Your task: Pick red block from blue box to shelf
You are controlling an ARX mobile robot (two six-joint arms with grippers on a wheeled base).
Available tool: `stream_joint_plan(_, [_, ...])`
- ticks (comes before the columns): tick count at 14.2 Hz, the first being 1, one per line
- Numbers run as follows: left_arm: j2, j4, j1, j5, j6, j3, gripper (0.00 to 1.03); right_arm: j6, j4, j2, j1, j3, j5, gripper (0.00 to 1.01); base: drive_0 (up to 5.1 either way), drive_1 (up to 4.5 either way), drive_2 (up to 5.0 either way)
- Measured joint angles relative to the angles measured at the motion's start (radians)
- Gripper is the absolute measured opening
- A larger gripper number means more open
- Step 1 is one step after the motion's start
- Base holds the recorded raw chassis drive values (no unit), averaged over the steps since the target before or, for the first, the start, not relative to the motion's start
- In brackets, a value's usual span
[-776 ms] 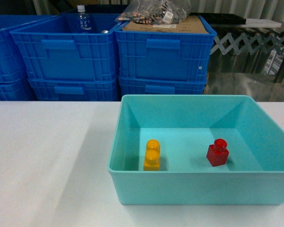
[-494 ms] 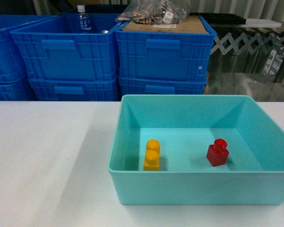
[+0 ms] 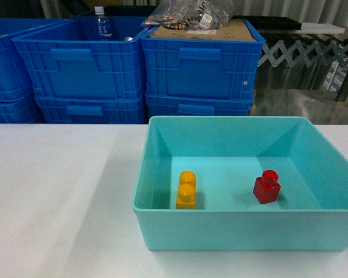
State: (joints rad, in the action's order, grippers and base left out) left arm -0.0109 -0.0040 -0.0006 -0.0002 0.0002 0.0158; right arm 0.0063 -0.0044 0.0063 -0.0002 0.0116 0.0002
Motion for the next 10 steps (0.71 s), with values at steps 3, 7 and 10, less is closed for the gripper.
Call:
stream_joint_plan(3, [0.0,0.0,0.0,0.0,0.0,0.0,0.98,0.0,0.0,0.0,0.0,0.0,0.0,0.98,0.0,0.0,0.0])
stream_joint_plan(7, [0.0,0.0,0.0,0.0,0.0,0.0,0.98,0.0,0.0,0.0,0.0,0.0,0.0,0.98,0.0,0.0,0.0])
stream_joint_plan(10, [0.0,0.0,0.0,0.0,0.0,0.0,0.98,0.0,0.0,0.0,0.0,0.0,0.0,0.98,0.0,0.0,0.0])
